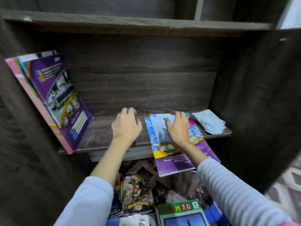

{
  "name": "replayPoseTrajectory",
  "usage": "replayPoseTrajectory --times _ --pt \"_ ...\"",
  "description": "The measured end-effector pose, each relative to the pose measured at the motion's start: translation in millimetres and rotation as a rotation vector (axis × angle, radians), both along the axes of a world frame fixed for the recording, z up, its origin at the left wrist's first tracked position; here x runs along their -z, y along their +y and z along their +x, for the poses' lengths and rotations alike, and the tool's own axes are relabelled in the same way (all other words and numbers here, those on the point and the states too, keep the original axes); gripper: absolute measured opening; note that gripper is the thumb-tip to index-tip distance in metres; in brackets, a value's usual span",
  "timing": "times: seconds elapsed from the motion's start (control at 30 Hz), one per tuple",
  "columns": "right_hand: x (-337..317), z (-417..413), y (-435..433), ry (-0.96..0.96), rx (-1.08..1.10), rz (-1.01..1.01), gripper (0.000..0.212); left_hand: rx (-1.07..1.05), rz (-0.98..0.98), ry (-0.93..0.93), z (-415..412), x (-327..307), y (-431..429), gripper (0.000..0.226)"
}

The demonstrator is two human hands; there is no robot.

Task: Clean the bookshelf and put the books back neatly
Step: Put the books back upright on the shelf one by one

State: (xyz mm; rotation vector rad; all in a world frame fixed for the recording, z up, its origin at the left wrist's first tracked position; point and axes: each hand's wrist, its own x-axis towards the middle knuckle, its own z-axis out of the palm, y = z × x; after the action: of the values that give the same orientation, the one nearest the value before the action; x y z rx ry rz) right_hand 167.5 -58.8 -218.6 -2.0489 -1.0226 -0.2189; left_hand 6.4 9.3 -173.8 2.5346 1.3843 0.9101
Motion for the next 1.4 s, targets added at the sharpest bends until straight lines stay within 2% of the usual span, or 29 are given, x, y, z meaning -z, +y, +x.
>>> replayPoseTrajectory --times 0.13,0.2,0.3,0.4,0.43,0.5,0.6,0.73,0.8,0.9,1.03,1.1,1.13,1.17,1.2,1.27,1.33,1.4 --pt "10 41 -45 0.022 0.210 -0.360 0.052 -0.044 -0.456 0.236 26 33 -11 0.048" --pt "17 54 -62 0.093 0.236 -0.454 0.062 -0.020 -0.647 0.277 33 51 -13 0.060" --pt "27 61 -77 0.137 0.197 -0.567 0.076 0.001 -0.840 0.186 40 74 -16 0.062" --pt "31 61 -79 0.093 0.198 -0.592 0.081 0.055 -0.975 -0.063 48 88 -23 0.032" --pt "31 60 -78 0.119 0.209 -0.584 0.081 0.051 -0.982 -0.114 51 93 -23 0.024" --pt "28 59 -74 0.237 0.243 -0.539 0.085 0.025 -0.960 -0.156 53 97 -24 0.022" --pt "23 63 -72 0.477 0.280 -0.442 0.085 -0.033 -0.871 -0.112 51 87 -31 0.025" --pt "21 66 -70 0.717 0.124 -0.248 0.054 -0.129 -0.757 0.005 44 78 -31 0.035" --pt "19 62 -67 0.822 0.022 -0.148 0.052 -0.138 -0.745 0.015 41 73 -31 0.034" --pt "9 48 -67 0.915 -0.108 -0.104 0.055 -0.136 -0.729 0.006 38 64 -32 0.031" --pt "-6 32 -70 0.877 -0.175 -0.020 0.046 -0.118 -0.820 -0.093 26 58 -31 0.032" --pt "-15 23 -73 0.866 -0.229 0.047 0.040 -0.077 -0.969 -0.304 16 59 -29 0.023" --pt "-21 17 -74 0.874 -0.267 0.089 0.037 -0.063 -1.041 -0.390 10 56 -30 0.009" --pt "-28 10 -74 0.887 -0.307 0.140 0.035 -0.075 -1.083 -0.462 5 56 -28 0.011" --pt "-35 3 -74 0.885 -0.337 0.186 0.034 -0.089 -1.101 -0.482 1 57 -23 0.023" --pt "-49 -15 -69 0.793 -0.380 0.233 0.033 -0.072 -1.058 -0.519 -7 49 -16 0.030" --pt "-60 -34 -62 0.628 -0.419 0.246 0.033 -0.103 -0.891 -0.581 -12 32 -8 0.019" --pt "-68 -55 -53 0.472 -0.424 0.242 0.035 -0.109 -0.719 -0.704 -19 3 1 0.038"
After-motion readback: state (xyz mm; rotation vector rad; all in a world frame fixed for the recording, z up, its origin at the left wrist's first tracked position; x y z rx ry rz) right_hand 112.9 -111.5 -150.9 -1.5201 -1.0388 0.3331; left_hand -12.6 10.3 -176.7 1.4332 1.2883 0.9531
